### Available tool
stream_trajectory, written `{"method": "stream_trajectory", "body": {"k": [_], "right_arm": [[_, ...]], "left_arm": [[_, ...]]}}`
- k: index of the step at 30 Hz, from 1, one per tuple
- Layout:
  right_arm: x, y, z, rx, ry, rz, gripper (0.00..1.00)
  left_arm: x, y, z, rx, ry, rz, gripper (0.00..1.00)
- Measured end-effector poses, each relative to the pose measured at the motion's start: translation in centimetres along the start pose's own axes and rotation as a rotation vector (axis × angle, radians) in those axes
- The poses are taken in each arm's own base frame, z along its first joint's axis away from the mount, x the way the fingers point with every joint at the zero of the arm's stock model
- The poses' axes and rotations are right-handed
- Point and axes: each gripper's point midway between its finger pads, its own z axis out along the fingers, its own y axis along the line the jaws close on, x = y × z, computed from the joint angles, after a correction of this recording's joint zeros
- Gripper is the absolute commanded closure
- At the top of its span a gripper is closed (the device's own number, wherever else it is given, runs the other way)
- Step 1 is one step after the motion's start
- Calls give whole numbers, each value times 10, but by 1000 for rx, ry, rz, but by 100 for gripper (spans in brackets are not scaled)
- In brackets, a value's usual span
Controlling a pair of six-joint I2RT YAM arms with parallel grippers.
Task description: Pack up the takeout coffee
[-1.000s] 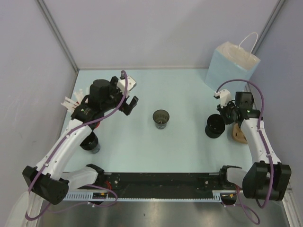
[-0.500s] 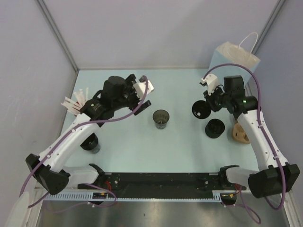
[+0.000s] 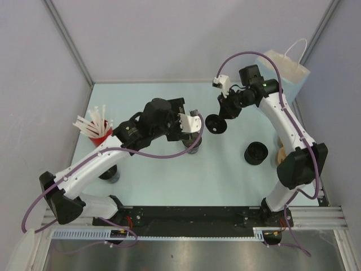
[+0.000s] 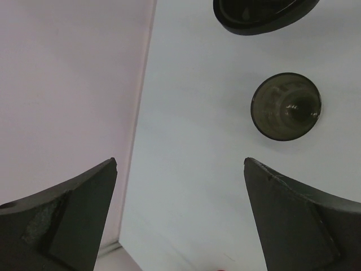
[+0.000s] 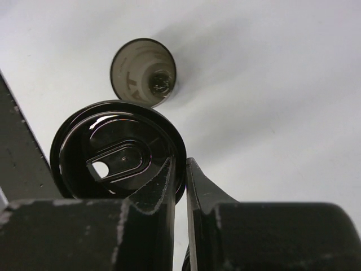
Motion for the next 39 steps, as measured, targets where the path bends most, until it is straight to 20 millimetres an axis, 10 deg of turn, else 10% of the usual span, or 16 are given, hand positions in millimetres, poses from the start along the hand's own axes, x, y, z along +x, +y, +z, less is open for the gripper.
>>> {"method": "stream_trajectory", "body": {"k": [8, 15, 33, 39], "right_arm": [[-19, 24, 6, -222, -40, -40, 87], [-32, 60, 2, -377, -108, -106, 87], [-18, 84, 15, -503, -141, -106, 87], [-21, 98, 18, -545, -148, -137, 86]], "left_arm": [[-16, 17, -24, -41, -63, 201, 1], [-18, -23, -54, -28, -248, 437, 1], [-64, -79, -7, 191, -478, 474, 1], [-75, -76, -6, 160, -511, 483, 18]]}}
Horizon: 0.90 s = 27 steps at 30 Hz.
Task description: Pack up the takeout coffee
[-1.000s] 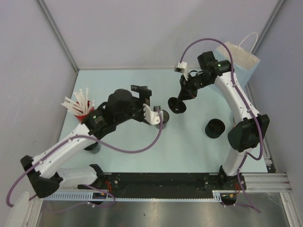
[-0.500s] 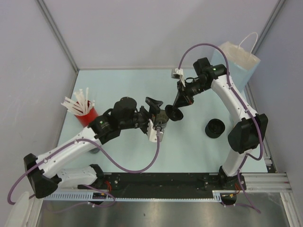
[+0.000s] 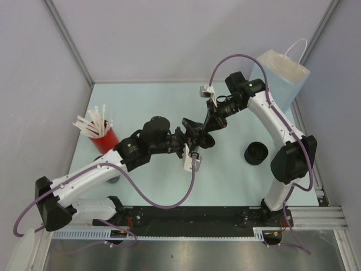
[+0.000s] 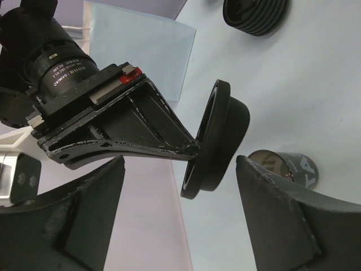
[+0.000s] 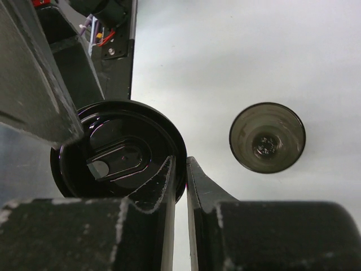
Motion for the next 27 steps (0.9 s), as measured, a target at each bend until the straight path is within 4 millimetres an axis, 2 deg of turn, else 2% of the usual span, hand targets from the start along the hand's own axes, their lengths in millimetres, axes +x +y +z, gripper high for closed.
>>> {"method": "stream_trajectory", "body": {"k": [8, 15, 19, 24, 27], "right_arm": [[-3, 8, 8, -33, 1, -17, 86], [-3, 9, 7, -31, 0, -20, 85], [-4, 11, 7, -30, -2, -23, 85], [-5, 12, 4, -24, -5, -28, 85], [-5, 12, 4, -23, -5, -29, 84]], "left_arm": [[-3, -2, 3, -2, -12, 8, 33], [-7, -9, 6, 19, -21, 9, 37], [-7, -14, 7, 31, -21, 7, 58], [-7, -17, 7, 41, -18, 5, 63], [-6, -17, 7, 40, -15, 5, 71]]}}
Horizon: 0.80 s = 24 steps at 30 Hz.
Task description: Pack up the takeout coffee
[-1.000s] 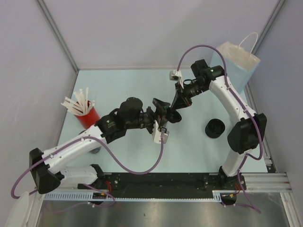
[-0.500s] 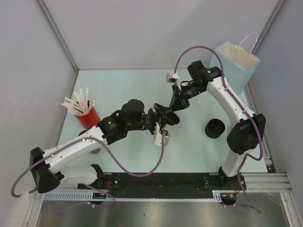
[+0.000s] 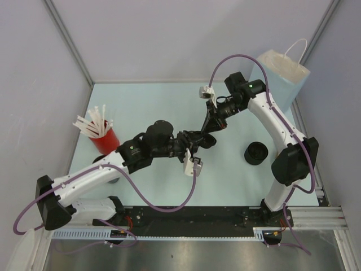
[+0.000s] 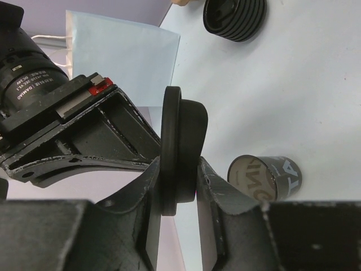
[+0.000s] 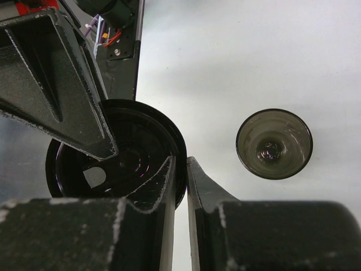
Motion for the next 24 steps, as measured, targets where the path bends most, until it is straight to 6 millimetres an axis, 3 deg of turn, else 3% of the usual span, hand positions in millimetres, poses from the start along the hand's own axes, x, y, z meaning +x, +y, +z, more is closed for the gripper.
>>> {"method": "stream_trajectory", "body": {"k": [3, 7, 10, 12, 16, 19, 21, 24], "right_arm": [[0, 0, 0, 2, 0, -1, 74], [-2, -1, -3, 12, -5, 3, 47], [-6, -4, -12, 58, -11, 9, 33], [-12, -12, -27, 127, -32, 13, 25], [-24, -38, -89, 354, -113, 24, 16], [-27, -51, -133, 539, -146, 9, 11], [-27, -48, -142, 615, -144, -13, 10], [-22, -35, -135, 689, -107, -54, 9]], "left_arm": [[1, -2, 1, 3, 1, -1, 76], [3, -3, 2, -3, 11, -3, 76], [6, -4, 1, -5, 27, -21, 75], [10, -5, 1, -7, 47, -48, 74], [21, -7, 0, 16, 125, -152, 72], [29, 6, -4, 3, 183, -258, 71], [36, 14, -11, -7, 221, -336, 70], [49, 28, -23, -16, 286, -473, 70]]}}
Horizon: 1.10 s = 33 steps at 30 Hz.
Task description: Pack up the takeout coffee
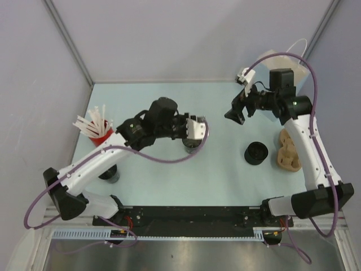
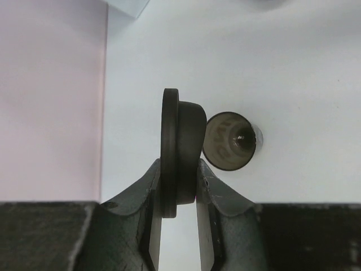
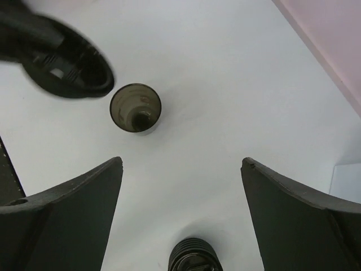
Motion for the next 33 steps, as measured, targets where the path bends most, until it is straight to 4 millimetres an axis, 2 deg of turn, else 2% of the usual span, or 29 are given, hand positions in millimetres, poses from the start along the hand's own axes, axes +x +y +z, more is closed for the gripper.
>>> {"method": "stream_trajectory", "body": {"k": [4, 6, 9, 14, 17, 21, 26, 30, 33], "right_arm": [[1, 26, 5, 31, 18, -76, 9], [0, 28, 3, 61, 18, -86, 9], [-4, 24, 0, 123, 0, -109, 9], [-21, 27, -7, 204, -56, -169, 8], [-35, 28, -6, 242, -87, -207, 0], [-43, 37, 9, 244, -91, -247, 1], [-43, 54, 33, 214, -61, -309, 9], [-33, 67, 53, 164, -10, -358, 17], [-23, 73, 59, 128, 28, -369, 26]], "left_arm": [[10, 28, -5, -17, 59, -205, 69], [18, 32, -8, -14, 73, -294, 69], [25, 27, -11, 17, 72, -414, 69], [21, 22, -10, 98, -16, -610, 70], [24, 24, -2, 148, -59, -736, 70], [36, 20, 21, 232, -74, -911, 72], [46, 9, 41, 323, -57, -1064, 70], [43, 6, 43, 350, -69, -1113, 69], [40, 8, 43, 356, -85, -1132, 67]]}}
